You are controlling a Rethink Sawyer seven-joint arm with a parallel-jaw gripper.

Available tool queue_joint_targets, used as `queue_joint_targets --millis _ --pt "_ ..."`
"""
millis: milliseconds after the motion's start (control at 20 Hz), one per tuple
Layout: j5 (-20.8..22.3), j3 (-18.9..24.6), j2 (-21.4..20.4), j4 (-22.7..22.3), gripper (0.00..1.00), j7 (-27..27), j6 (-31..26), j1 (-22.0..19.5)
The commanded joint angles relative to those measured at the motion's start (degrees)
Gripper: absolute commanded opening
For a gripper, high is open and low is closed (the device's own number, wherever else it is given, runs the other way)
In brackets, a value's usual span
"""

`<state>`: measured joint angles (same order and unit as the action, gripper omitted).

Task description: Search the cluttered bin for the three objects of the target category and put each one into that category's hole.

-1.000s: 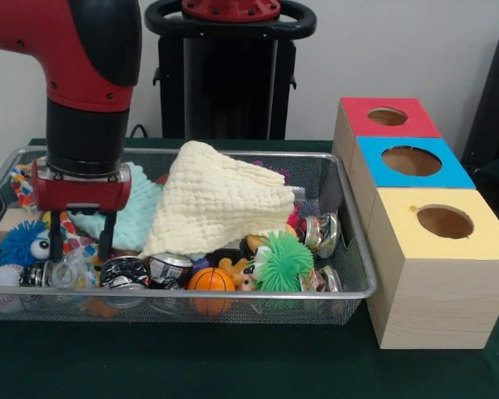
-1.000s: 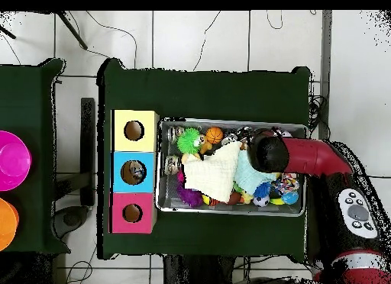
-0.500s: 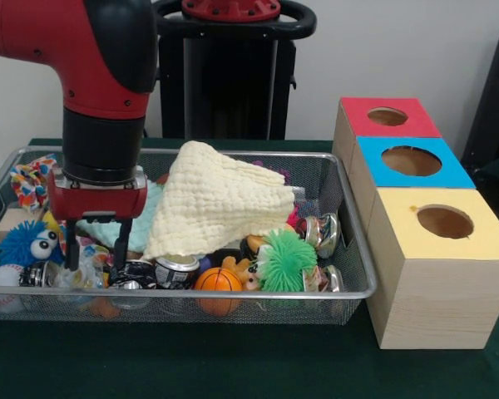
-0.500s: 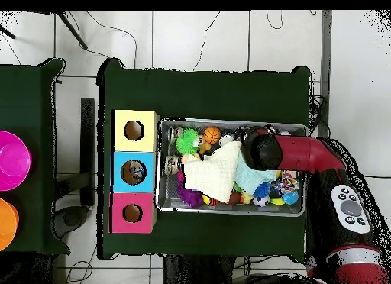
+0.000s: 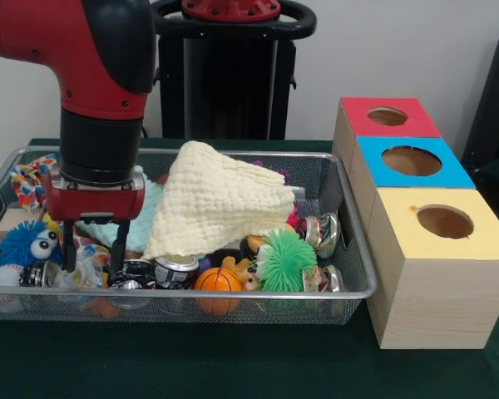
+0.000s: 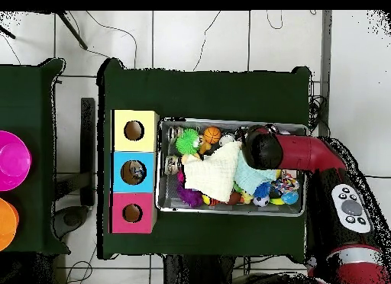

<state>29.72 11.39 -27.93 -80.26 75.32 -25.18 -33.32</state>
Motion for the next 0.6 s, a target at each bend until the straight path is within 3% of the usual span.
queue_joint_targets --millis 50,600 --pt "5.3 3.2 2.4 1.3 1.00 -3.9 1.6 -1.2" --pt "8.0 2.6 3.7 1.2 1.00 -5.1 0.0 -2.2"
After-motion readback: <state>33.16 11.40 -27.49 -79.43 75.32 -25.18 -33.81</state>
